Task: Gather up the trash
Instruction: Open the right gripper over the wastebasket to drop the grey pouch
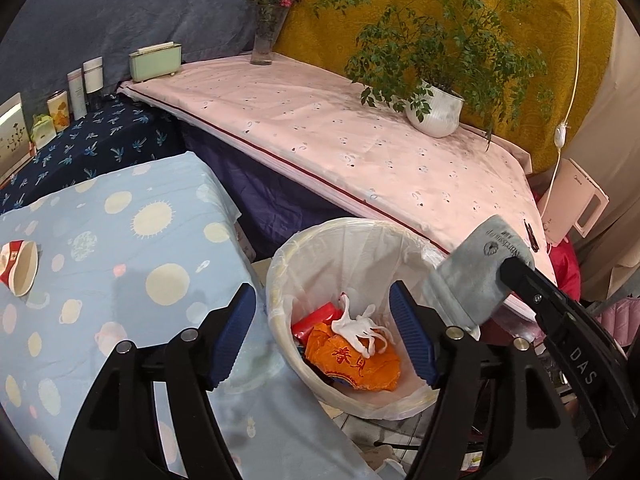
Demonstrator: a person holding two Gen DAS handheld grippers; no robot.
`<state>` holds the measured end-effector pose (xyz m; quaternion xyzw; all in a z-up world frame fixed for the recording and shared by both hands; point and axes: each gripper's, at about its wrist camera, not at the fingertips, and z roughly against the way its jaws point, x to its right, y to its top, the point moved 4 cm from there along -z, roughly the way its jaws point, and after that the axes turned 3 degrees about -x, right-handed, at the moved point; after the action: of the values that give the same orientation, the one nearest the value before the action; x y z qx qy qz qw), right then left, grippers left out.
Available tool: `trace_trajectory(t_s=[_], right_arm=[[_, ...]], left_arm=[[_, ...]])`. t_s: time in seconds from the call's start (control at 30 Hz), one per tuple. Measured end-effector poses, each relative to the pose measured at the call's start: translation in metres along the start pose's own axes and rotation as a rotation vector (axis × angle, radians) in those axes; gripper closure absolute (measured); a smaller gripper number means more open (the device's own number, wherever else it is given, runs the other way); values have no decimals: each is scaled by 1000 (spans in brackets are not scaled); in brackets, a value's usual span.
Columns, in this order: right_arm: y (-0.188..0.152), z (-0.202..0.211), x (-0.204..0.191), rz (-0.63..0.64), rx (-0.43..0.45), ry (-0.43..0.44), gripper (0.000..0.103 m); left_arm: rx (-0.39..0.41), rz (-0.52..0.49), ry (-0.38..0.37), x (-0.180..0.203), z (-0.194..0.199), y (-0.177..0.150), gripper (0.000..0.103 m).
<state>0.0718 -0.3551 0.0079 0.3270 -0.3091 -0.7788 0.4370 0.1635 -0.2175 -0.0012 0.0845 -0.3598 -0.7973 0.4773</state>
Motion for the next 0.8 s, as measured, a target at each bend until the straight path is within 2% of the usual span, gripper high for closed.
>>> trace_trajectory(t_s=[0.13,0.3,0.37,0.8], right_arm=[[0,0,-5,3,6,4,88],[2,1,-9,1,23,4,59],[2,1,-13,5,27,6,57],[-3,0,-41,40,12,16,46]], left_arm=[[-6,12,11,-7,-1,-3,37],[-8,32,21,-19,-1,-5,36],[-5,43,26,-24,0,-5,31],[8,98,57,-61,13,-12,30]])
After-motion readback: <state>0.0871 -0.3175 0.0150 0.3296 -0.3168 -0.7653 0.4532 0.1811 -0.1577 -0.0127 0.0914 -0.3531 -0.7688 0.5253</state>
